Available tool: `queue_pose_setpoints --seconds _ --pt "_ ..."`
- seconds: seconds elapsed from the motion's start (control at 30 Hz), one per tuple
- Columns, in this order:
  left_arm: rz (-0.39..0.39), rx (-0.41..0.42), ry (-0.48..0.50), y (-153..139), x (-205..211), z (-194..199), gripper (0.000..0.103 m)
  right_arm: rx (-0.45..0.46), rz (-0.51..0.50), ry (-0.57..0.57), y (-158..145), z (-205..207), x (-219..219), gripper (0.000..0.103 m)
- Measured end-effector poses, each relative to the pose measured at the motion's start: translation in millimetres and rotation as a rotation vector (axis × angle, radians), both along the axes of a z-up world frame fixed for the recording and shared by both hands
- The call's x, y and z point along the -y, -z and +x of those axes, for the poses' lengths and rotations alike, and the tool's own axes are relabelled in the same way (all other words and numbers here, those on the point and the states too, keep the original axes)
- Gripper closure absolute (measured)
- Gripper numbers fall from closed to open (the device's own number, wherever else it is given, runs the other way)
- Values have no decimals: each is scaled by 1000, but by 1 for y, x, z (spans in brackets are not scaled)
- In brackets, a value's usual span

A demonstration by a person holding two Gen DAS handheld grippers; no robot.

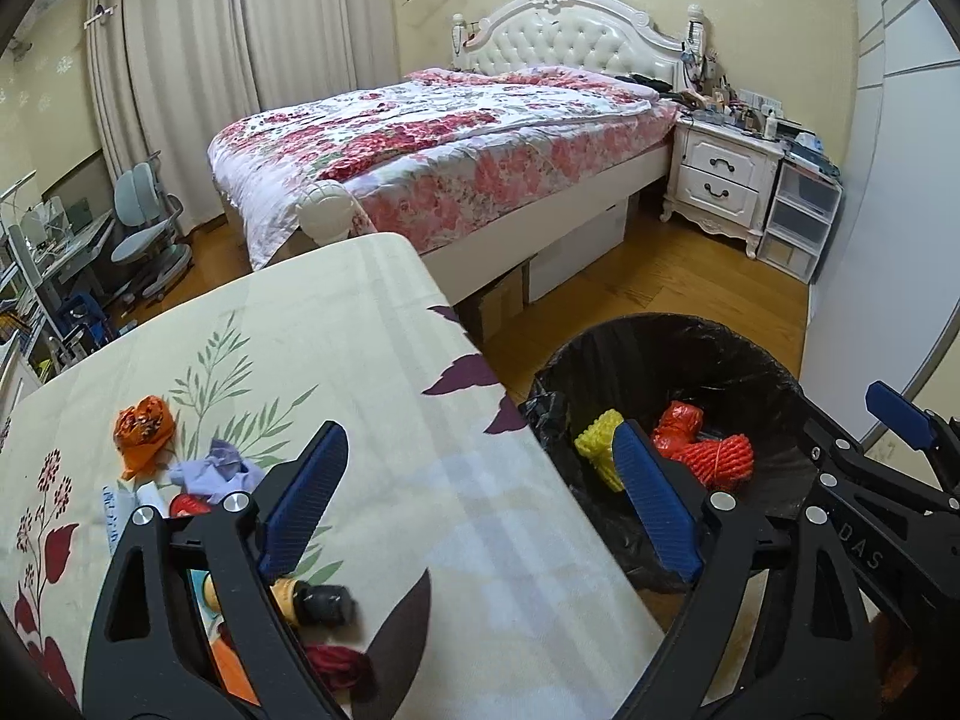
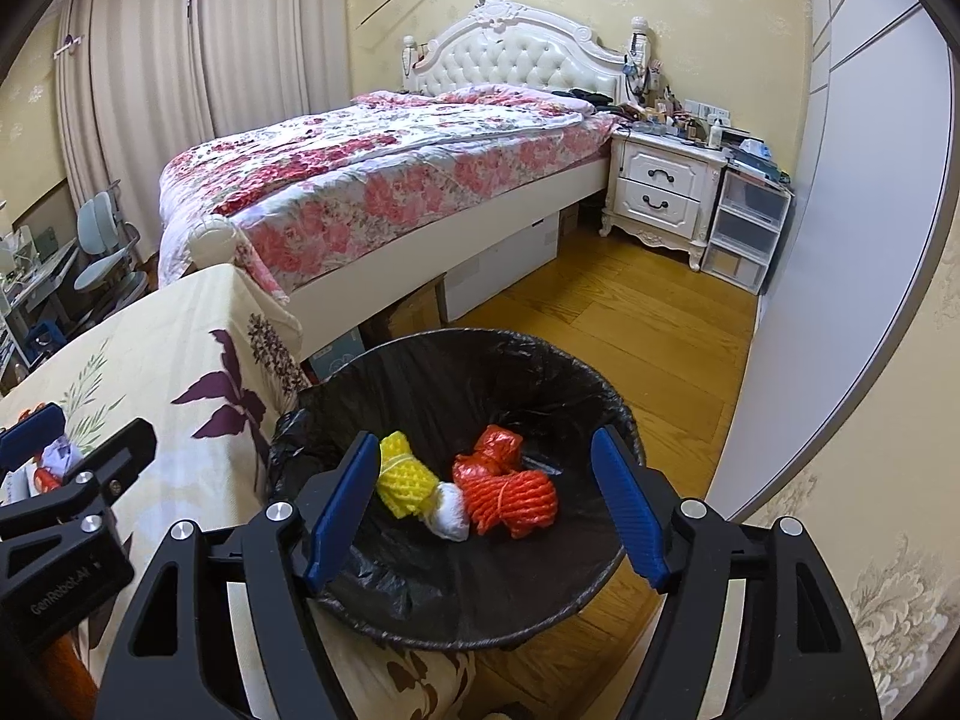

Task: Collect trash
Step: 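Move both open grippers back over the remaining items on the table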

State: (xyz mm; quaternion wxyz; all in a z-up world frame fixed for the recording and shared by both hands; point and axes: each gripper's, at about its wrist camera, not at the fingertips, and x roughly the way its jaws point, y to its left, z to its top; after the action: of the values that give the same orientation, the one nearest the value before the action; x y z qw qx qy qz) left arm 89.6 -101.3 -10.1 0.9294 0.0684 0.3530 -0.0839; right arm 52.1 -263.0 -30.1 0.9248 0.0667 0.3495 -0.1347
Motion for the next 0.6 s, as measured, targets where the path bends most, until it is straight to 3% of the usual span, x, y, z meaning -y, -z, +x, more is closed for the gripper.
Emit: queue_pose_setpoints --seconds 0.6 --pt "-6 -39 -155 7 -105 -71 15 -30 53 -147 9 -39 -66 32"
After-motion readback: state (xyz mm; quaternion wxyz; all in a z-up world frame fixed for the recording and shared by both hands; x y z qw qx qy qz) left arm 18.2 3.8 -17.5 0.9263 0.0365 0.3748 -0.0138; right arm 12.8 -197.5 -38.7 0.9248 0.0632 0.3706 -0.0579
